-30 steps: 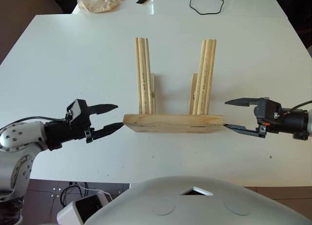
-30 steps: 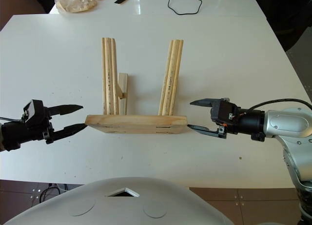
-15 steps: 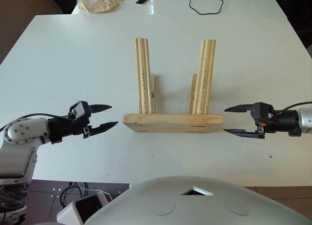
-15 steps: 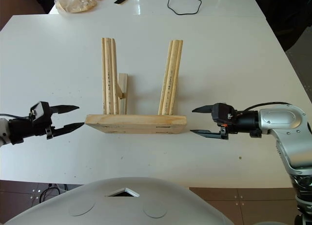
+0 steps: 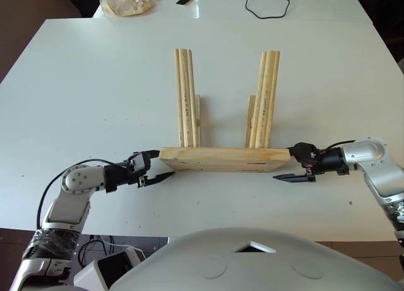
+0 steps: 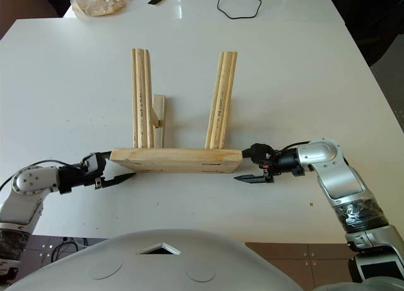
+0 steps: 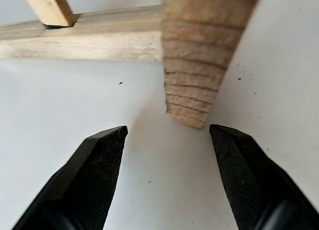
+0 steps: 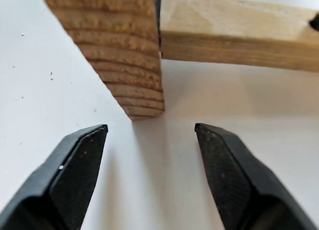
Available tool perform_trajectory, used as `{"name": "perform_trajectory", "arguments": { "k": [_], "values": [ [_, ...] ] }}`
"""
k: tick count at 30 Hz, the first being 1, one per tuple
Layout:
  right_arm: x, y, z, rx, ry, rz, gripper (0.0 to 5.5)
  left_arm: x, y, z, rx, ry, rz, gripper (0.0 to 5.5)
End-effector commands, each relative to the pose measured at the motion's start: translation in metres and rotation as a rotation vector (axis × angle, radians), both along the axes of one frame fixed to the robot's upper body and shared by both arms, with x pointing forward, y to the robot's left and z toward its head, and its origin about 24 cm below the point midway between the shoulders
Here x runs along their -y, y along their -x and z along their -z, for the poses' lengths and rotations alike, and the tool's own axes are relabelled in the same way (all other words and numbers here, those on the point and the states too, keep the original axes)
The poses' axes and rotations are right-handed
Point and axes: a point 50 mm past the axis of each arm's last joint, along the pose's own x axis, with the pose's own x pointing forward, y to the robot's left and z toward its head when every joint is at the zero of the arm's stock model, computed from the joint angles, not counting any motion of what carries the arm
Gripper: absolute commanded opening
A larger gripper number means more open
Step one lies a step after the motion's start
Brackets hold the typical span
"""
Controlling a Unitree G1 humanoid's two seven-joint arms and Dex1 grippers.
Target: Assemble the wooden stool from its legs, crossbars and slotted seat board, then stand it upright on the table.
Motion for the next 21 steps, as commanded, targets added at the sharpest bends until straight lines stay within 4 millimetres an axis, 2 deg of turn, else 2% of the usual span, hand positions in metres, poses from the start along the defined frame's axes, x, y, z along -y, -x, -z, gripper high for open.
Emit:
{"name": "perform_trajectory", "arguments": {
  "k": [1, 10, 21],
  "values": [
    [-0.006, -0.002, -0.001, 0.016, -0.004, -0.031, 3.26, 0.003, 0.002, 0.004, -0.038, 0.02, 0.013, 3.08],
    [-0.012, -0.007, 0.007, 0.027, 0.011, -0.049, 3.26, 0.012, -0.002, 0.012, -0.041, 0.01, 0.032, 3.08],
    [-0.011, -0.005, 0.012, 0.006, 0.018, -0.043, 1.76, 0.015, -0.002, 0.013, -0.055, 0.043, 0.023, 1.57]
  ]
}}
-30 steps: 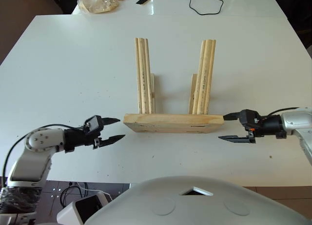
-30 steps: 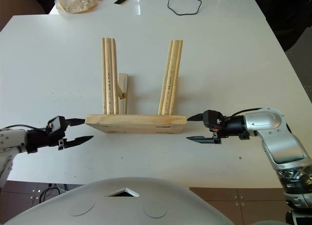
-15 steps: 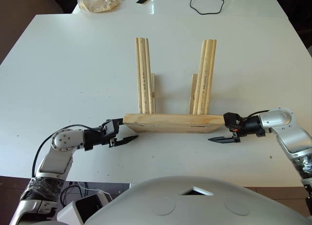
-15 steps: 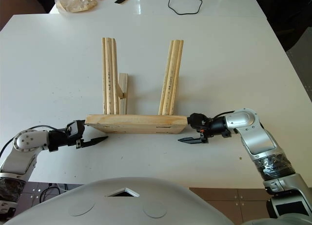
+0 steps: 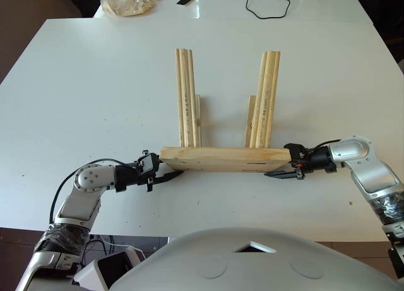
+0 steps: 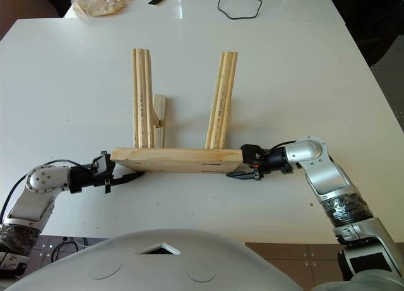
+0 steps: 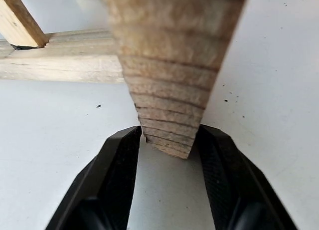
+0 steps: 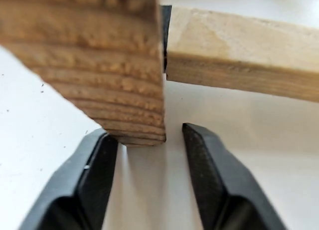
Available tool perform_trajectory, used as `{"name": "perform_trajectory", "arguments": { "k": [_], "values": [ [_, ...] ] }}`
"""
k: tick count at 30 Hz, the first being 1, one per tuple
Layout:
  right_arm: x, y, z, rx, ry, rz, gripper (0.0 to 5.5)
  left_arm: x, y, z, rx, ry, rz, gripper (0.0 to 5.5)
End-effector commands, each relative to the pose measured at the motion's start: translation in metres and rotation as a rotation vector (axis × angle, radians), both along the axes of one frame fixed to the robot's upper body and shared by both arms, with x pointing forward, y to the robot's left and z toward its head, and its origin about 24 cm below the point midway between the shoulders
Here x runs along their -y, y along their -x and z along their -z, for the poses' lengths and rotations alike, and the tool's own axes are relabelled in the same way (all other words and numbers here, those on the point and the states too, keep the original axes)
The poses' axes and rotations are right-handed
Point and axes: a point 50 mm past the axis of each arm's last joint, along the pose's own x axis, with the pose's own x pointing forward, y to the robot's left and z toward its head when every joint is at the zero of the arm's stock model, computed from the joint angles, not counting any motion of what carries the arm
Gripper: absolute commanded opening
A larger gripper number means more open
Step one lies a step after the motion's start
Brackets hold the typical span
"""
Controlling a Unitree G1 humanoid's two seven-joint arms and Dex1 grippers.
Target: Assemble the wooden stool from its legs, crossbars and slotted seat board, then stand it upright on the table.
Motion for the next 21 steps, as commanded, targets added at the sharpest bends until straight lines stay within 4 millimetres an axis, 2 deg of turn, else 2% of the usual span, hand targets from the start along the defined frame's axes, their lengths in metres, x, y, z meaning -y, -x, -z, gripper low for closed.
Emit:
{"name": "perform_trajectory", "arguments": {
  "k": [1, 3, 11, 14, 18, 21],
  "values": [
    [0.002, 0.002, 0.006, -0.021, 0.024, 0.007, 1.58, 0.002, 0.003, 0.005, -0.036, -0.009, -0.007, 1.48],
    [0.001, 0.003, 0.007, -0.023, 0.022, 0.009, 1.29, 0.002, 0.003, 0.005, -0.041, -0.008, -0.005, 1.46],
    [0.001, -0.002, 0.006, 0.087, 0.016, 0.103, 1.28, 0.007, -0.003, -0.004, -0.006, -0.003, -0.051, 1.45],
    [0.002, -0.001, 0.001, 0.124, 0.0, 0.195, 1.28, 0.008, -0.003, -0.008, 0.022, -0.037, -0.096, 1.45],
    [0.01, 0.003, 0.001, 0.07, 0.104, 0.351, 1.28, 0.008, -0.008, -0.017, 0.067, -0.031, -0.205, 1.45],
    [0.009, -0.002, 0.002, 0.073, 0.126, 0.441, 1.28, 0.011, -0.009, -0.021, 0.052, -0.003, -0.23, 1.45]
  ]
}}
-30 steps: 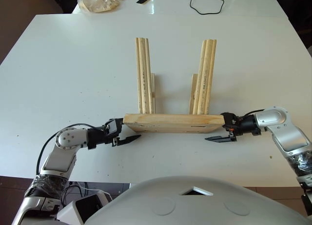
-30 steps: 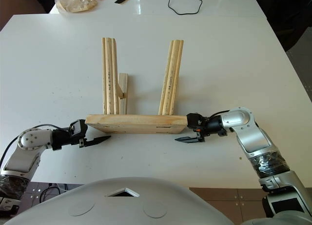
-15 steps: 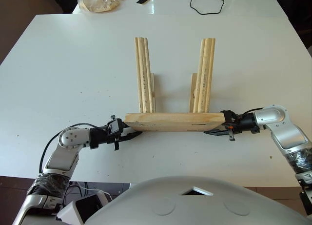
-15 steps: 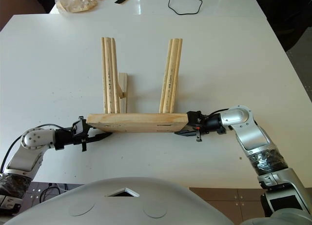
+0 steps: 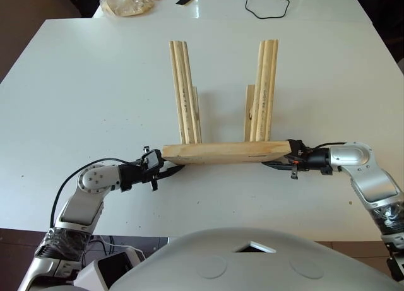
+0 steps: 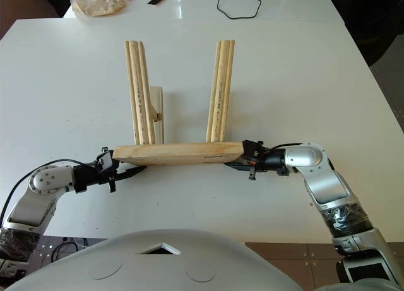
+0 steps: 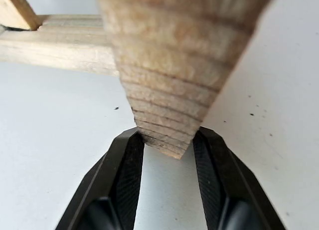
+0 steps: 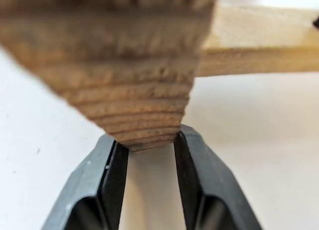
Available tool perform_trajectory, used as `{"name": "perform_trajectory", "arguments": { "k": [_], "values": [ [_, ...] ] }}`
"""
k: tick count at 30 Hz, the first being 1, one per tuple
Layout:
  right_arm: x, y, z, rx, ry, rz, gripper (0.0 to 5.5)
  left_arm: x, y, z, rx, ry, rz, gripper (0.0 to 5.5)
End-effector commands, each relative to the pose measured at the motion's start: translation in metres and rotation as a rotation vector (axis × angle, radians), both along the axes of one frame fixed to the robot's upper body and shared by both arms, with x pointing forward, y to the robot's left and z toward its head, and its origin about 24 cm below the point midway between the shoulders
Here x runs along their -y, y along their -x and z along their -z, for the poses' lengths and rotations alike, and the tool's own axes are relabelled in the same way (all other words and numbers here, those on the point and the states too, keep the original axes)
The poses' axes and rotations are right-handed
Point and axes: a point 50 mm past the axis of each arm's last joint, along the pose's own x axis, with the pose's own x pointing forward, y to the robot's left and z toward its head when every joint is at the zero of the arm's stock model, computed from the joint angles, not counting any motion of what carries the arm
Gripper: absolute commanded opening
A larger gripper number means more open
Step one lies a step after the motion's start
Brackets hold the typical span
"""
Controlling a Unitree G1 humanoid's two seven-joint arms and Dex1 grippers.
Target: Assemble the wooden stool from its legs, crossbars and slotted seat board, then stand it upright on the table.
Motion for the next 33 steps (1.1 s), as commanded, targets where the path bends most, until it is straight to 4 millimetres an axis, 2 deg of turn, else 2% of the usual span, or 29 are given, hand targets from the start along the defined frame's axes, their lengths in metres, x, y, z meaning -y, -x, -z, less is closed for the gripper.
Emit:
{"name": "perform_trajectory", "arguments": {
  "k": [1, 4, 6, 9, 12, 17, 20, 25, 33],
  "values": [
    [0.013, -0.008, 0.004, -0.019, 0.073, 0.21, 1.28, 0.002, -0.005, -0.014, -0.005, 0.096, -0.065, 1.45],
    [0.005, -0.008, -0.004, -0.073, -0.084, 0.227, 1.28, 0.005, 0.0, -0.021, -0.043, 0.137, -0.043, 1.45],
    [0.005, -0.004, -0.01, -0.09, -0.102, 0.206, 1.28, 0.005, 0.002, -0.027, -0.062, 0.15, -0.006, 1.45],
    [0.003, 0.007, -0.026, -0.172, -0.128, 0.096, 1.28, 0.005, 0.004, -0.047, -0.098, 0.199, 0.053, 1.45],
    [0.005, 0.012, -0.051, -0.272, -0.189, 0.086, 1.28, 0.009, 0.008, -0.072, -0.168, 0.254, 0.135, 1.45],
    [0.007, 0.024, -0.12, -0.473, -0.381, -0.044, 1.28, 0.016, 0.026, -0.115, -0.296, 0.348, 0.248, 1.45],
    [0.007, 0.035, -0.153, -0.56, -0.452, -0.151, 1.28, 0.016, 0.034, -0.137, -0.334, 0.385, 0.273, 1.45],
    [0.008, 0.048, -0.189, -0.619, -0.507, -0.217, 1.28, 0.017, 0.043, -0.167, -0.401, 0.416, 0.321, 1.45],
    [0.008, 0.061, -0.234, -0.753, -0.57, -0.286, 1.28, 0.025, 0.054, -0.21, -0.528, 0.501, 0.369, 1.45]
  ]
}}
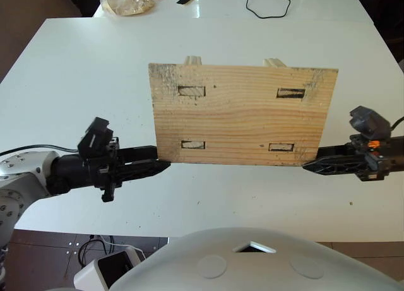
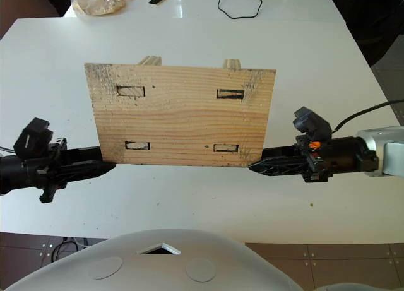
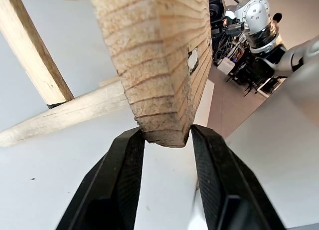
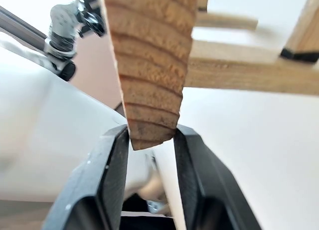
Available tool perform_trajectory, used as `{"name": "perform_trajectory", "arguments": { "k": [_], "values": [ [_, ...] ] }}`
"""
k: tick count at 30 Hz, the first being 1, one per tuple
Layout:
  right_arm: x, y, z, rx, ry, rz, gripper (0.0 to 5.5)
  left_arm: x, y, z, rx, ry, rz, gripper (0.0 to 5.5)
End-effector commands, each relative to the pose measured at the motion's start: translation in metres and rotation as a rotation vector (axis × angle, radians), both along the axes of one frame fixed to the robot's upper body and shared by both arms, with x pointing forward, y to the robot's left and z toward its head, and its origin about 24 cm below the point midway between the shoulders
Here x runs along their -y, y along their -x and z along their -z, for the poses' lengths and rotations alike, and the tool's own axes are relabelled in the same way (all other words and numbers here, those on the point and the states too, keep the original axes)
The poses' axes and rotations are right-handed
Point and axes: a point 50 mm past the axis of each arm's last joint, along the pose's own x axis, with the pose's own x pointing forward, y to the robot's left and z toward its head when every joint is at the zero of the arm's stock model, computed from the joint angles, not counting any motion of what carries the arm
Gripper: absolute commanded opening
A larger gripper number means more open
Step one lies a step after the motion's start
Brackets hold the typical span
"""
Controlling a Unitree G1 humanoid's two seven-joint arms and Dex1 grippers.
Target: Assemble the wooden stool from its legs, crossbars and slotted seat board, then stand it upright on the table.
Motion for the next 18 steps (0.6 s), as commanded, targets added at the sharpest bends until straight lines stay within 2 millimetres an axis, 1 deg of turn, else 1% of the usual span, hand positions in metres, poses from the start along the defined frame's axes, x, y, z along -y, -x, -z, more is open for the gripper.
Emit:
{"name": "perform_trajectory", "arguments": {
  "k": [1, 6, 8, 9, 11, 15, 18],
  "values": [
    [-0.025, 0.028, -0.095, 0.047, -0.243, -0.31, 1.28, 0.038, 0.025, -0.076, 0.021, 0.063, 0.278, 1.45],
    [-0.019, 0.028, -0.099, -0.057, -0.237, -0.303, 1.28, 0.024, 0.017, -0.085, -0.074, 0.052, 0.289, 1.45],
    [-0.02, 0.027, -0.094, -0.062, -0.236, -0.292, 1.28, 0.026, 0.019, -0.081, -0.103, 0.048, 0.298, 1.45],
    [-0.021, 0.027, -0.088, -0.072, -0.236, -0.276, 1.28, 0.028, 0.021, -0.076, -0.119, 0.05, 0.295, 1.45],
    [-0.022, 0.025, -0.068, -0.09, -0.234, -0.218, 1.28, 0.035, 0.028, -0.062, -0.162, 0.052, 0.275, 1.45],
    [-0.031, 0.028, -0.042, -0.096, -0.206, -0.145, 1.28, 0.044, 0.043, -0.035, -0.225, 0.026, 0.211, 1.45],
    [-0.038, 0.031, -0.028, -0.093, -0.148, -0.111, 1.28, 0.051, 0.052, -0.017, -0.223, -0.019, 0.212, 1.45]
  ]
}}
